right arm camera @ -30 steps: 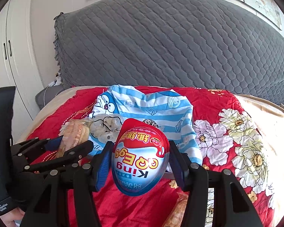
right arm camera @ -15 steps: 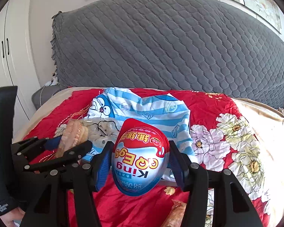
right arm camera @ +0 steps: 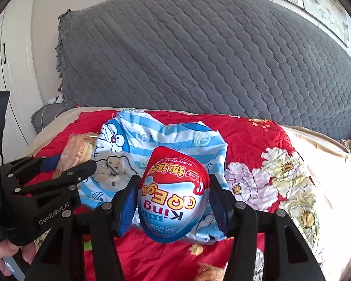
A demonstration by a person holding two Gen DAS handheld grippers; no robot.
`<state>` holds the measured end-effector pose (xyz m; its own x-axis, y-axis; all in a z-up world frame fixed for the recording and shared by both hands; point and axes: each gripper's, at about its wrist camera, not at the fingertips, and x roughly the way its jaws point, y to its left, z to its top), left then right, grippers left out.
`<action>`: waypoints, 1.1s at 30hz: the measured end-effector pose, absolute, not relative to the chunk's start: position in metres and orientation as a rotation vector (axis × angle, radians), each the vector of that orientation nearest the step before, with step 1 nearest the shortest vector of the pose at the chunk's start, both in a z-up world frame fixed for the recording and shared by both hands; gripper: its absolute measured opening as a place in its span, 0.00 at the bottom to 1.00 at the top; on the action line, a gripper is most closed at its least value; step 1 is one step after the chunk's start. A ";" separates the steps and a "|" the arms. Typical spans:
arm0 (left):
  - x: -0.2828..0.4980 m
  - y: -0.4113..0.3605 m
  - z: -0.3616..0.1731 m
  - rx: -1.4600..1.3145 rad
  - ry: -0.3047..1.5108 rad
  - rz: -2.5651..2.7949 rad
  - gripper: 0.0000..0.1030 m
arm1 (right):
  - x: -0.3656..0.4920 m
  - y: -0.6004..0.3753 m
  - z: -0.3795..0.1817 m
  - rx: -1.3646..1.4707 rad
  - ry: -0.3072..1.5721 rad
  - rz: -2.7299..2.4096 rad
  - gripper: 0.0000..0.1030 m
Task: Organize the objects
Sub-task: 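Carry the bread snack and King egg over the striped shirt in the tray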
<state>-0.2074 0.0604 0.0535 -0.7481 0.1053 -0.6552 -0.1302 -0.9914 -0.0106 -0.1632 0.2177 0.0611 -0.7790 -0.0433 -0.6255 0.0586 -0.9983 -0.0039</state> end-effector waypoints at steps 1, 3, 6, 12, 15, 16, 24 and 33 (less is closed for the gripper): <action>-0.211 0.061 0.052 -1.055 0.048 2.821 0.43 | -0.167 0.219 0.060 1.031 0.033 -2.912 0.55; -0.219 0.062 0.046 -1.078 0.048 2.812 0.43 | -0.175 0.220 0.058 1.052 0.024 -2.903 0.55; -0.225 0.064 0.037 -1.097 0.043 2.809 0.43 | -0.183 0.219 0.057 1.058 0.052 -2.899 0.55; -0.234 0.065 0.024 -1.125 0.030 2.787 0.43 | -0.192 0.223 0.049 1.105 0.048 -2.861 0.55; -0.241 0.065 0.020 -1.132 0.045 2.787 0.43 | -0.199 0.224 0.043 1.140 0.043 -2.843 0.55; -0.243 0.065 0.019 -1.137 0.042 2.788 0.43 | -0.201 0.223 0.041 1.149 0.039 -2.838 0.55; -0.262 0.067 0.007 -1.165 0.041 2.779 0.43 | -0.221 0.222 0.019 1.221 0.037 -2.828 0.55; -0.273 0.072 -0.011 -1.201 0.082 2.760 0.43 | -0.237 0.226 -0.001 1.287 0.060 -2.836 0.55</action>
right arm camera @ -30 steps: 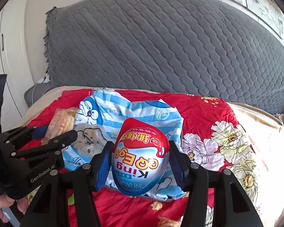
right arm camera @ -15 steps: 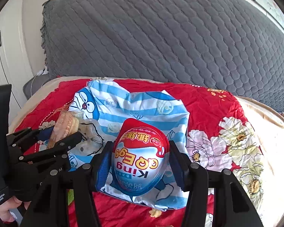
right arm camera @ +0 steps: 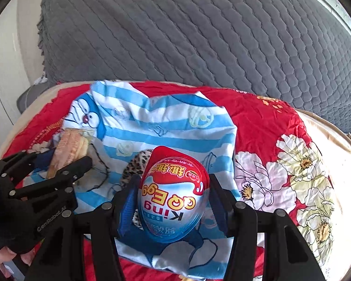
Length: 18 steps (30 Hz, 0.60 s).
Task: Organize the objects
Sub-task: 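Carry the bread snack and King egg over the striped shirt in the tray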
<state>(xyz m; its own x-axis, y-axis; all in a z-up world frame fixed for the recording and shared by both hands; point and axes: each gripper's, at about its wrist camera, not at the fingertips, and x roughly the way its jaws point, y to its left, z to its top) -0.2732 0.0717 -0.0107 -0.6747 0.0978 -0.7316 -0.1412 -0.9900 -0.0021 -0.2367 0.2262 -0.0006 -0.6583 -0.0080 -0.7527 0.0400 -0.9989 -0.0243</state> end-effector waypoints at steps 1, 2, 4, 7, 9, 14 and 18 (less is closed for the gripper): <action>-0.274 0.072 -0.012 -1.203 0.083 2.762 0.43 | -0.238 0.227 -0.002 1.292 0.067 -2.836 0.55; -0.274 0.072 -0.014 -1.201 0.080 2.762 0.43 | -0.239 0.227 -0.004 1.293 0.080 -2.838 0.55; -0.274 0.072 -0.017 -1.202 0.082 2.758 0.43 | -0.241 0.227 -0.008 1.300 0.099 -2.844 0.55; -0.274 0.073 -0.022 -1.201 0.087 2.748 0.43 | -0.243 0.228 -0.011 1.298 0.090 -2.845 0.55; -0.274 0.075 -0.024 -1.205 0.084 2.744 0.43 | -0.245 0.227 -0.016 1.309 0.101 -2.844 0.55; -0.275 0.080 -0.029 -1.197 0.104 2.741 0.43 | -0.247 0.223 -0.025 1.313 0.116 -2.832 0.55; -0.275 0.082 -0.033 -1.198 0.110 2.739 0.43 | -0.248 0.222 -0.033 1.330 0.126 -2.820 0.55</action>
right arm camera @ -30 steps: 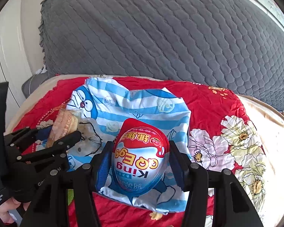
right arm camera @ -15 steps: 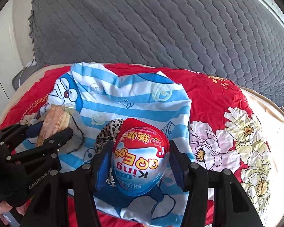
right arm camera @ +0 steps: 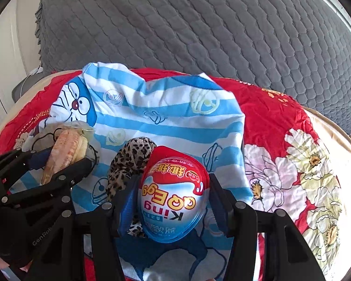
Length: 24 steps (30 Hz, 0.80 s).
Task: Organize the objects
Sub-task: 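Carry the bread snack and King egg over the striped shirt in the tray, then lower the bread snack and King egg onto the shirt and open both tools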
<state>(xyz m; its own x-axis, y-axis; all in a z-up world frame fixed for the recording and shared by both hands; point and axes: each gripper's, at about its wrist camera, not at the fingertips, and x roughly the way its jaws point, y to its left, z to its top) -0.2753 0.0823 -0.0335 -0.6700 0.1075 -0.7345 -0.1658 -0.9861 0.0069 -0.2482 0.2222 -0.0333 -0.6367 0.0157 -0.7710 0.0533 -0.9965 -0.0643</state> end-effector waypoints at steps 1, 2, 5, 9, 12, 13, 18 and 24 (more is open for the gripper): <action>-0.275 0.082 -0.034 -1.198 0.111 2.740 0.43 | -0.248 0.223 -0.035 1.334 0.126 -2.819 0.55; -0.276 0.081 -0.035 -1.198 0.110 2.741 0.43 | -0.249 0.223 -0.038 1.345 0.129 -2.818 0.55; -0.278 0.079 -0.037 -1.198 0.110 2.743 0.43 | -0.248 0.224 -0.043 1.357 0.126 -2.813 0.55; -0.282 0.078 -0.044 -1.221 0.125 2.738 0.43 | -0.250 0.225 -0.044 1.361 0.131 -2.810 0.55; -0.282 0.079 -0.047 -1.233 0.129 2.738 0.43 | -0.252 0.225 -0.047 1.380 0.132 -2.808 0.55; -0.281 0.080 -0.049 -1.232 0.135 2.740 0.43 | -0.253 0.224 -0.047 1.384 0.134 -2.806 0.55; -0.279 0.083 -0.053 -1.232 0.166 2.741 0.43 | -0.254 0.223 -0.049 1.393 0.136 -2.797 0.55; -0.277 0.081 -0.053 -1.238 0.136 2.723 0.54 | -0.253 0.222 -0.050 1.401 0.147 -2.785 0.55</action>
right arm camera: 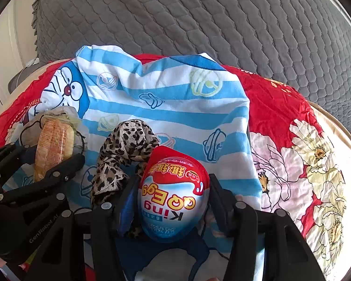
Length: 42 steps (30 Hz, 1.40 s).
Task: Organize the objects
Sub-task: 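Lower the bread snack and King egg onto the shirt and open both tools, then withdraw both open tools back from the gray tray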
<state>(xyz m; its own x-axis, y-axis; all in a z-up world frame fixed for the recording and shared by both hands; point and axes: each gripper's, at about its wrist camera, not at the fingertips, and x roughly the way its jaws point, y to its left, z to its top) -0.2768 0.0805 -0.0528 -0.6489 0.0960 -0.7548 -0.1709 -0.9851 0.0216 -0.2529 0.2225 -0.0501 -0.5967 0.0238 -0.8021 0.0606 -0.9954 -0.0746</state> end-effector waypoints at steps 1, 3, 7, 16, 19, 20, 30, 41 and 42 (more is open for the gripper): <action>-0.276 0.080 -0.052 -1.230 0.128 2.718 0.55 | -0.252 0.223 -0.050 1.398 0.143 -2.784 0.55; -0.273 0.081 -0.048 -1.213 0.130 2.722 0.63 | -0.250 0.225 -0.051 1.394 0.133 -2.794 0.55; -0.271 0.082 -0.044 -1.206 0.138 2.721 0.64 | -0.249 0.226 -0.049 1.387 0.125 -2.805 0.56; -0.270 0.075 -0.040 -1.200 0.151 2.732 0.70 | -0.246 0.226 -0.046 1.372 0.153 -2.809 0.61; -0.268 0.075 -0.039 -1.198 0.166 2.739 0.71 | -0.245 0.225 -0.042 1.367 0.170 -2.816 0.62; -0.268 0.073 -0.037 -1.195 0.161 2.744 0.72 | -0.244 0.225 -0.039 1.362 0.161 -2.815 0.63; -0.260 0.065 -0.030 -1.212 0.148 2.746 0.79 | -0.235 0.224 -0.024 1.337 0.159 -2.811 0.74; -0.248 0.063 -0.018 -1.187 0.156 2.762 0.99 | -0.214 0.229 -0.012 1.307 0.060 -2.802 0.78; -0.246 0.062 -0.016 -1.169 0.144 2.764 0.99 | -0.211 0.229 -0.010 1.299 0.045 -2.799 0.78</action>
<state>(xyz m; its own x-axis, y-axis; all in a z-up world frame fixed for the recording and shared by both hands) -0.2463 0.0622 -0.0157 -0.6893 0.0883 -0.7190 -0.1628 -0.9860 0.0349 -0.2111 0.2286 -0.0101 -0.6442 -0.0385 -0.7639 0.0628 -0.9980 -0.0026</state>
